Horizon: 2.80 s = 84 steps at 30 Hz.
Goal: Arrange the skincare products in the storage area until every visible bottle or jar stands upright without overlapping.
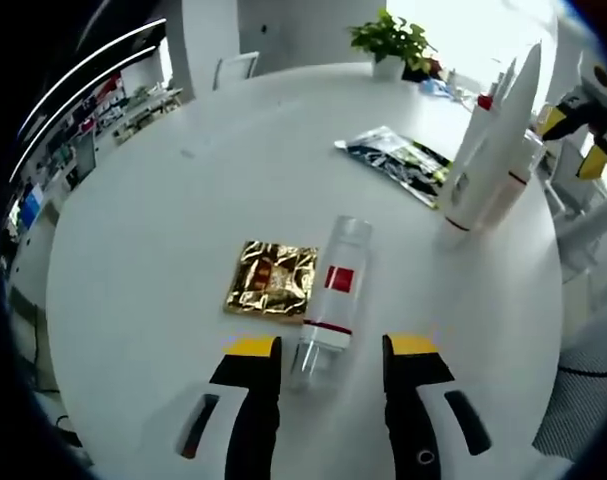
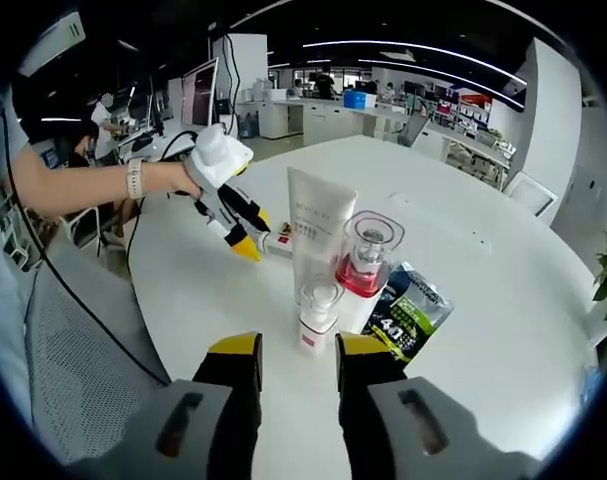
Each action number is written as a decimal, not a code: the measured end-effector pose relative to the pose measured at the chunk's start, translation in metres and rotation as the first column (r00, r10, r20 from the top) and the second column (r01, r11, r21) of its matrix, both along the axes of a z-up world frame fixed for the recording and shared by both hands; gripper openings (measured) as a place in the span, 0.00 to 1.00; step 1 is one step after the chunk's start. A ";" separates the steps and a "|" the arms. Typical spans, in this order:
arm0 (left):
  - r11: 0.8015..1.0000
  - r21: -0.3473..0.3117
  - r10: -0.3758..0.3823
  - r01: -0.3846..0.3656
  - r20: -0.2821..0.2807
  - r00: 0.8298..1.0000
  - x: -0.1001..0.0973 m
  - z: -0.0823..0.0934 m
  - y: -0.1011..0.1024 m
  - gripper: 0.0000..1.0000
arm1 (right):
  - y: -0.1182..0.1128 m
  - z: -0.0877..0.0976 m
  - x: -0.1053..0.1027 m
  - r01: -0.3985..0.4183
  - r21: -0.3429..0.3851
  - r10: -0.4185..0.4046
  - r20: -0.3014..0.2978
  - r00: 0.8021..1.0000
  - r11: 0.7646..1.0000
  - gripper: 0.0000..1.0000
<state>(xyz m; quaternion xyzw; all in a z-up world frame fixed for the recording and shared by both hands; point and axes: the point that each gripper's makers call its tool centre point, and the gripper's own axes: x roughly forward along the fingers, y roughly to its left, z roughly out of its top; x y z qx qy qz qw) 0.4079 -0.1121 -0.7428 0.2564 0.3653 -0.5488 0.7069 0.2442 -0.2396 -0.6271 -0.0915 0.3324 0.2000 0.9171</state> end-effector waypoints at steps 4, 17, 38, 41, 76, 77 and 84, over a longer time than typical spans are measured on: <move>1.000 0.011 -0.014 0.014 -0.009 1.000 -0.001 -0.003 0.000 0.36 | 0.001 -0.001 0.000 -0.003 0.007 0.003 -0.002 1.000 1.000 0.30; 0.999 0.039 -0.039 0.038 0.014 0.999 0.006 -0.003 -0.001 0.27 | 0.002 -0.002 -0.001 -0.005 0.001 0.005 -0.006 1.000 1.000 0.28; 0.997 0.060 -0.040 0.041 -0.023 0.999 -0.017 -0.003 0.002 0.16 | 0.020 -0.013 -0.013 -0.038 0.018 0.038 -0.032 0.999 0.999 0.27; 0.997 0.066 -0.043 0.046 -0.054 0.998 -0.024 -0.003 0.003 0.16 | 0.024 -0.013 -0.015 -0.045 0.022 0.045 -0.031 0.999 0.999 0.26; 0.961 0.160 -0.234 0.226 0.034 0.972 -0.100 0.004 0.028 0.15 | 0.090 -0.034 -0.012 -0.234 0.029 0.233 0.032 0.972 0.972 0.30; 0.959 0.163 -0.241 0.232 0.039 0.970 -0.102 0.005 0.028 0.15 | 0.091 -0.035 -0.011 -0.243 0.019 0.242 0.038 0.969 0.970 0.30; 0.934 0.184 -0.328 0.306 0.108 0.938 -0.113 0.018 0.023 0.15 | 0.100 -0.048 -0.006 -0.320 -0.076 0.322 0.024 0.946 0.944 0.31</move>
